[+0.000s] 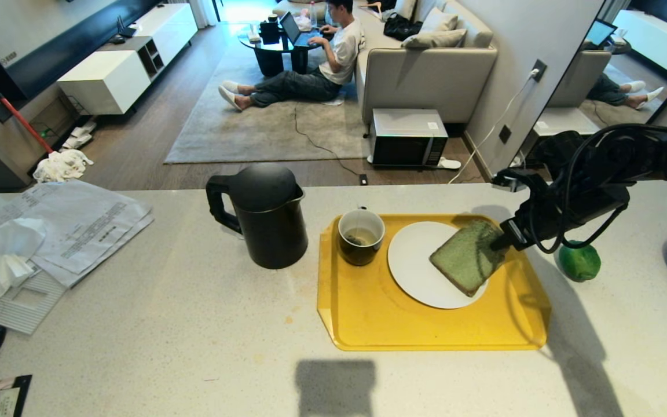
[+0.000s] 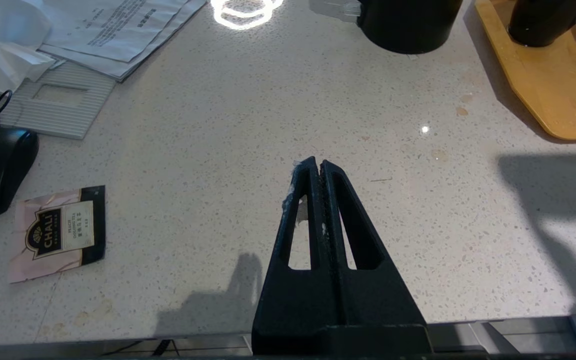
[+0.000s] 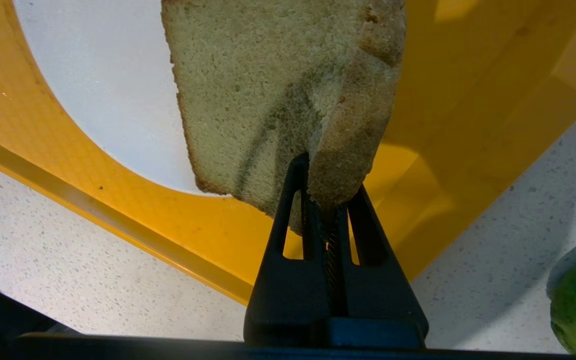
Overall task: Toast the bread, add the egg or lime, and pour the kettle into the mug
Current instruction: Put the baked bread on a plate
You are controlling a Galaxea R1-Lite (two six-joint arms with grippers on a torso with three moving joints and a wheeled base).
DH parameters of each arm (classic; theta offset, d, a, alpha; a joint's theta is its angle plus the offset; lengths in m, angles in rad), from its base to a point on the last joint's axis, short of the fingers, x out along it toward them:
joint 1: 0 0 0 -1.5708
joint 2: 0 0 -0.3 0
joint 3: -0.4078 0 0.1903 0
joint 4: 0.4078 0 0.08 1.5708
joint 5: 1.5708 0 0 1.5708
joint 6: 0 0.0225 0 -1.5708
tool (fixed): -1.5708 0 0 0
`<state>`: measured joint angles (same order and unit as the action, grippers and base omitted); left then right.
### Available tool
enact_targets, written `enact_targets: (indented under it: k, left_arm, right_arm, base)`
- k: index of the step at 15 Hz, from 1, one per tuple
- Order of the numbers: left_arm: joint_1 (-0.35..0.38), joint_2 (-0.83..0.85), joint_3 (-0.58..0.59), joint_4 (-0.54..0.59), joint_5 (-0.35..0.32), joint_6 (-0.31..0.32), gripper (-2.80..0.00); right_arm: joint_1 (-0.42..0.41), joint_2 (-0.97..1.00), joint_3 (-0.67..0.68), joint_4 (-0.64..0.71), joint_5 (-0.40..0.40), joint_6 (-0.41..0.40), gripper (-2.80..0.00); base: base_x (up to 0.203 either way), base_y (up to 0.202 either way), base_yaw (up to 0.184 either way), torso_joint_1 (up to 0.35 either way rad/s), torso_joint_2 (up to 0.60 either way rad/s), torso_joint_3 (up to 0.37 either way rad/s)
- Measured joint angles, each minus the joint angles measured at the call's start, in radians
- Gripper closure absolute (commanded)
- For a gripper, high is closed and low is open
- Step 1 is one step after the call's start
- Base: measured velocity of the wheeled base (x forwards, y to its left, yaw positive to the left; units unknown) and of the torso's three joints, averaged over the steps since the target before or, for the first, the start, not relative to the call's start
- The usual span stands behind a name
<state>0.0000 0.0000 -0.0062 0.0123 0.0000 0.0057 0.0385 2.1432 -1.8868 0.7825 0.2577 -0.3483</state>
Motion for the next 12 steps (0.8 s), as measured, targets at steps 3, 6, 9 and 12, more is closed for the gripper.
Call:
enact_targets:
  k: [3,6,9,12]
  left_arm:
    - [0.000,0.000,0.000,0.000,0.000,0.000,0.00]
    - [0.000,0.000,0.000,0.000,0.000,0.001,0.00]
    - [0.000,0.000,0.000,0.000,0.000,0.001,0.00]
    - [0.000,0.000,0.000,0.000,0.000,0.000,0.00]
  right_arm:
    - [-0.026,0.001,0.014,0.001,0.000,-0.025,0.00]
    - [-0.030,-0.003,0.028,0.003,0.000,-0.039,-2.80]
    - [-0.020,-0.017,0.052,0.003,0.002,-0.056,-2.80]
    - [0.000,-0.028,0.066,0.003,0.003,-0.056,-2.80]
  base:
    - [0.000,0.000,0.000,0.000,0.00,0.000]
    - [0.000,0.000,0.000,0.000,0.00,0.000]
    - [0.000,0.000,0.000,0.000,0.00,0.000]
    - [0.000,0.000,0.000,0.000,0.00,0.000]
